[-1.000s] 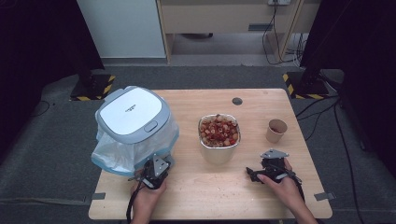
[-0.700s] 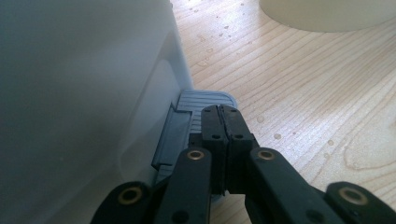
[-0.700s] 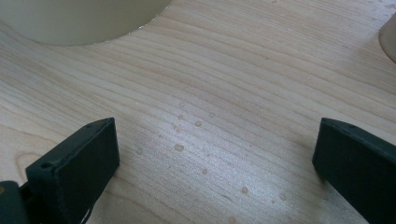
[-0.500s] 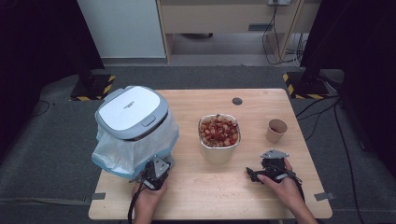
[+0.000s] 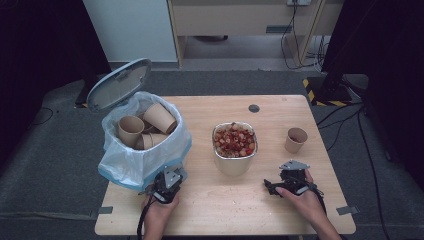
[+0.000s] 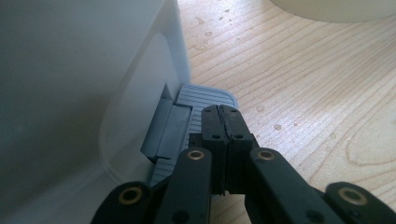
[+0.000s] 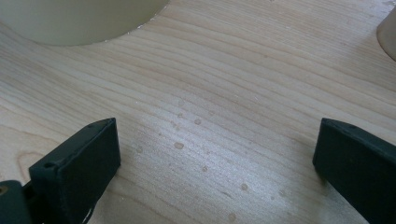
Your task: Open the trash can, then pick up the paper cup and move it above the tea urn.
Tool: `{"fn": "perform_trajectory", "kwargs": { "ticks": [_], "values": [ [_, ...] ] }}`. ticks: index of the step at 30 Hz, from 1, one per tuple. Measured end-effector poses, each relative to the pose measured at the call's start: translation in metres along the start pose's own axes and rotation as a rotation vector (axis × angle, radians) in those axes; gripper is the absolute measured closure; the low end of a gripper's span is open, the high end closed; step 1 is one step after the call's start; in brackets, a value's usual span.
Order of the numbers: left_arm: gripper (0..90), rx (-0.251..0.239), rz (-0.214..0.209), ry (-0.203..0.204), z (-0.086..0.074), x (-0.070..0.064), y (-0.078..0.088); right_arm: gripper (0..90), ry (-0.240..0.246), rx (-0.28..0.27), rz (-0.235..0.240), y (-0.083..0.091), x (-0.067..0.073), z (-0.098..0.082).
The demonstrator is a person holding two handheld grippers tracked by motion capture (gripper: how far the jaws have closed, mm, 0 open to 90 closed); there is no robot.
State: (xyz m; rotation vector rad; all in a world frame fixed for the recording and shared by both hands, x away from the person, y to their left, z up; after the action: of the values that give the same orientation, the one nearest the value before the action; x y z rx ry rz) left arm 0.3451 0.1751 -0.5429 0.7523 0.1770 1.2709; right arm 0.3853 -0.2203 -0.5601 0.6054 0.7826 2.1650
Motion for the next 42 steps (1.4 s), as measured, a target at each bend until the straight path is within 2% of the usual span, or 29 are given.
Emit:
{"fn": "perform_trajectory", "kwargs": {
  "ticks": [2,4,6,8,14,19,22,28,30,34,38,42],
  "values": [
    [88.4,0.000,0.000,0.003,0.000,0.000,0.000,3.5,-0.002,0.005,0.001,0.001,-0.001,0.001],
    [88.4,0.000,-0.001,0.005,0.000,0.000,0.000,6.8,-0.024,0.006,0.016,0.004,-0.002,0.002],
    [88.5,0.000,-0.003,0.007,0.000,0.000,0.000,6.5,-0.032,0.002,0.019,0.006,-0.002,0.003],
    [88.5,0.001,-0.001,0.003,0.000,0.000,0.000,6.6,-0.028,-0.023,-0.008,0.012,-0.005,0.004],
    [88.5,0.002,-0.001,-0.003,0.000,0.000,0.000,6.5,-0.062,-0.060,-0.034,0.023,-0.013,0.005],
    [88.5,0.002,-0.002,0.002,0.000,0.000,0.000,5.1,-0.073,-0.068,-0.044,0.025,-0.016,0.004],
    [88.4,0.003,-0.003,0.003,0.000,0.000,0.000,4.5,-0.060,-0.067,-0.053,0.027,-0.017,0.004],
    [88.5,0.003,-0.002,0.001,0.000,0.000,0.000,7.5,-0.087,-0.105,-0.115,0.036,-0.021,0.007],
    [88.5,0.004,-0.004,0.004,0.000,0.000,0.000,8.1,-0.104,-0.103,-0.139,0.038,-0.022,0.008],
    [88.5,0.004,-0.005,0.004,0.000,0.001,0.000,8.7,-0.109,-0.116,-0.182,0.045,-0.025,0.009],
    [88.5,0.003,-0.006,0.005,0.000,0.001,0.000,8.9,-0.121,-0.110,-0.192,0.051,-0.033,0.011],
    [88.5,0.004,-0.005,0.007,0.000,0.001,0.000,9.5,-0.129,-0.123,-0.206,0.058,-0.042,0.020]
  ]
}}
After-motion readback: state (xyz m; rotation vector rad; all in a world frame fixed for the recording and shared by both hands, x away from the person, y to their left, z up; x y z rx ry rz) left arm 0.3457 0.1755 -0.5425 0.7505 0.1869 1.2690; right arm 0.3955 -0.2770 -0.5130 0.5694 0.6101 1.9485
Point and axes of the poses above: each handheld gripper's, and its own axes: y roughly backward along the jaws, z roughly out of its top, x roughly to its left, the point moved 3 cm from there along -y, roughly forward along the jaws, and after that the axes turned 13 degrees about z, right-handed, at the moved point
